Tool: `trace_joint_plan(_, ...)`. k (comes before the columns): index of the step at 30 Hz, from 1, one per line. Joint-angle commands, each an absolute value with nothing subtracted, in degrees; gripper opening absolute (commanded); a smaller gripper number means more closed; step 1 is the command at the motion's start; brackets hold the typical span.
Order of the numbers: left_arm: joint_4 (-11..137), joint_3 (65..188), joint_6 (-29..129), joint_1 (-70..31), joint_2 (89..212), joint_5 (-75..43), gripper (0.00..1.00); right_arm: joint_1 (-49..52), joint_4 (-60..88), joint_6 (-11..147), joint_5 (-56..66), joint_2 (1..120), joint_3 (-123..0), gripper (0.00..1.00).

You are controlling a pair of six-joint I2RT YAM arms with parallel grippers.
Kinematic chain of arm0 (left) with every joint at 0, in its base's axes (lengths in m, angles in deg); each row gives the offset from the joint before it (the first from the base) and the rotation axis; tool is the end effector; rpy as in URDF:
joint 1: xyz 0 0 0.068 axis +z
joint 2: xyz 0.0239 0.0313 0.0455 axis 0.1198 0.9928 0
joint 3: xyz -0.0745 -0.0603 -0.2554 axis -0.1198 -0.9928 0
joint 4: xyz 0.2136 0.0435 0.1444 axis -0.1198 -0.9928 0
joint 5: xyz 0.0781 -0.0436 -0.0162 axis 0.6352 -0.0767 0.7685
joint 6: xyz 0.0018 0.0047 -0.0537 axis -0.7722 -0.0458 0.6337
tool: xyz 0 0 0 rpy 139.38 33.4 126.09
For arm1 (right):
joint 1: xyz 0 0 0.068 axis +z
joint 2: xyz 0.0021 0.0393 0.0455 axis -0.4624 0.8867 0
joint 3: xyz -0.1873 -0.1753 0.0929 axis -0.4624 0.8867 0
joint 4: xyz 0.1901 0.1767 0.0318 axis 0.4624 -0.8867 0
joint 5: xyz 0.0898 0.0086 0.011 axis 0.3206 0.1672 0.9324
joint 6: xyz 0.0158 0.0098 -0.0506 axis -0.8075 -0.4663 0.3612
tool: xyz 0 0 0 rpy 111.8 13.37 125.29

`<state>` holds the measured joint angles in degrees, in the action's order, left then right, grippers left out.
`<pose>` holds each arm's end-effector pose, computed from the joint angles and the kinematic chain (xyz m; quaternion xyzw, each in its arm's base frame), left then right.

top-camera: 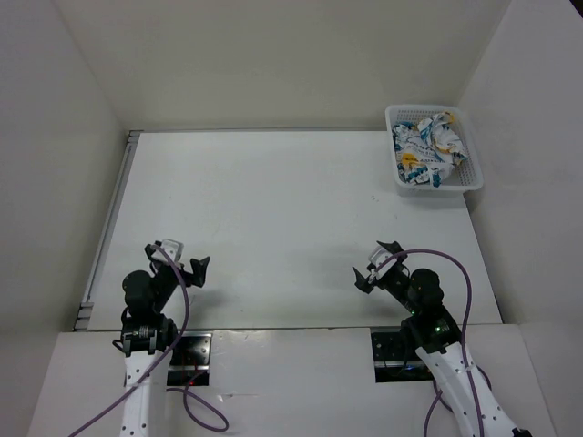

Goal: Fold and stack the shorts
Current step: Grab the shorts from the pile

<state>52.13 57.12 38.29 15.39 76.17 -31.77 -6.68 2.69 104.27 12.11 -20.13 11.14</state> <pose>0.1055 0.0012 0.1738 0.0813 0.7394 -0.1068 0.6597 0.0952 0.0456 0.1683 -0.3956 0.6508 0.0470 0.6463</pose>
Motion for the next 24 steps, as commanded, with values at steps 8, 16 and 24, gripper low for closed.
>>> trace_joint_plan(8,56.54,57.10,38.08,15.41,75.18,-28.89,1.00,-6.18,7.82,106.57,13.96,-21.04,14.17,1.00)
trace_joint_plan(16,55.52,57.11,38.08,15.41,75.18,-40.48,1.00,-6.18,12.89,120.23,18.88,-21.04,13.56,1.00)
trace_joint_plan(24,69.21,65.61,38.08,14.88,76.32,-28.69,1.00,-6.18,13.43,130.64,0.79,-16.58,-2.06,1.00)
